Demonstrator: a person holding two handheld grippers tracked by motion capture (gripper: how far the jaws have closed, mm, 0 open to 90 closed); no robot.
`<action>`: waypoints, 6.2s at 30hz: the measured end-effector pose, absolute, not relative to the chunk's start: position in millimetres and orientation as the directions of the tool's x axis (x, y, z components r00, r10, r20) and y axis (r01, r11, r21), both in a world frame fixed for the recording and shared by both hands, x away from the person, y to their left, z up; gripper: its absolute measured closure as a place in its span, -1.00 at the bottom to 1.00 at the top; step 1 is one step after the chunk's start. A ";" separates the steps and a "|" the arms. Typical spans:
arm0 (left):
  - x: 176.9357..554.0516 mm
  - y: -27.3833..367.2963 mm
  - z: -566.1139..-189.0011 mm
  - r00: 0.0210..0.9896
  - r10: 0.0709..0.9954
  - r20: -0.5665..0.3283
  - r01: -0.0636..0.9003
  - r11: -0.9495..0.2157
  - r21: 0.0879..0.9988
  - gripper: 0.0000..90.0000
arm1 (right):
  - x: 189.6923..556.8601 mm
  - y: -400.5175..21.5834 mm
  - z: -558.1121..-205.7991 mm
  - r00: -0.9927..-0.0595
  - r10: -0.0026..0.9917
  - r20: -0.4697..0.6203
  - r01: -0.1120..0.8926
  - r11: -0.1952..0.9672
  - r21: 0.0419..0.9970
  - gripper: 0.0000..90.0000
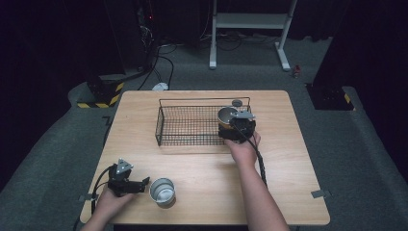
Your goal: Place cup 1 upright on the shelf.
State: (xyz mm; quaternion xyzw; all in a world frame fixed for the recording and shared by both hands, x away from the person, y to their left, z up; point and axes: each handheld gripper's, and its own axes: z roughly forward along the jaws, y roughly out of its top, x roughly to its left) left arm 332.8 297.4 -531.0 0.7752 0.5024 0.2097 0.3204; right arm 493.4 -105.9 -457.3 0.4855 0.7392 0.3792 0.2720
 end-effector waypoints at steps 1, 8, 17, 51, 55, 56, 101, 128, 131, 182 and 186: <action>332.8 297.4 -531.0 0.407 0.913 0.003 0.645 -0.290 0.707 -0.99 | 492.2 -106.7 -457.3 -0.377 0.926 -0.031 0.514 0.237 0.824 -0.78; 332.8 297.4 -531.0 0.408 0.913 0.003 0.644 -0.290 0.707 -0.99 | 482.0 -114.3 -455.8 -0.376 0.926 -0.025 0.507 0.228 0.831 -0.78; 332.8 297.4 -531.0 0.408 0.913 0.003 0.644 -0.290 0.708 -0.99 | 462.7 -119.3 -449.9 -0.393 0.919 -0.018 0.483 0.223 0.847 -0.77; 333.0 297.3 -531.0 0.408 0.913 0.001 0.645 -0.289 0.708 -0.99 | 373.1 -166.0 -501.7 -0.366 0.930 -0.032 0.559 0.247 0.791 -0.76; 332.9 297.3 -531.0 0.408 0.913 0.001 0.645 -0.289 0.707 -0.99 | 365.3 -169.2 -508.9 -0.361 0.932 -0.030 0.581 0.250 0.775 -0.75; 333.0 297.3 -531.0 0.408 0.913 0.001 0.645 -0.290 0.708 -0.99 | 363.5 -169.6 -510.6 -0.360 0.932 -0.035 0.585 0.255 0.770 -0.75; 311.0 314.8 -493.6 0.457 0.885 -0.091 0.541 -0.196 0.818 -0.99 | 360.5 -173.8 -525.2 -0.398 0.917 -0.012 0.647 0.290 0.705 -0.70; 279.5 272.2 -464.7 0.629 0.766 -0.130 0.410 -0.186 0.893 -0.99 | 359.8 -173.2 -525.0 -0.398 0.917 -0.009 0.651 0.289 0.702 -0.70; 278.1 267.0 -465.4 0.643 0.755 -0.126 0.406 -0.197 0.892 -0.99 | 359.8 -173.1 -525.0 -0.398 0.917 -0.009 0.651 0.289 0.702 -0.70; 270.0 228.7 -498.2 0.738 0.673 -0.053 0.397 -0.368 0.841 -0.98 | 359.8 -173.1 -525.0 -0.404 0.915 -0.011 0.648 0.295 0.703 -0.70; 269.7 226.8 -499.8 0.741 0.671 -0.035 0.387 -0.383 0.839 -0.95 | 359.8 -173.1 -525.0 -0.404 0.915 -0.011 0.648 0.295 0.703 -0.70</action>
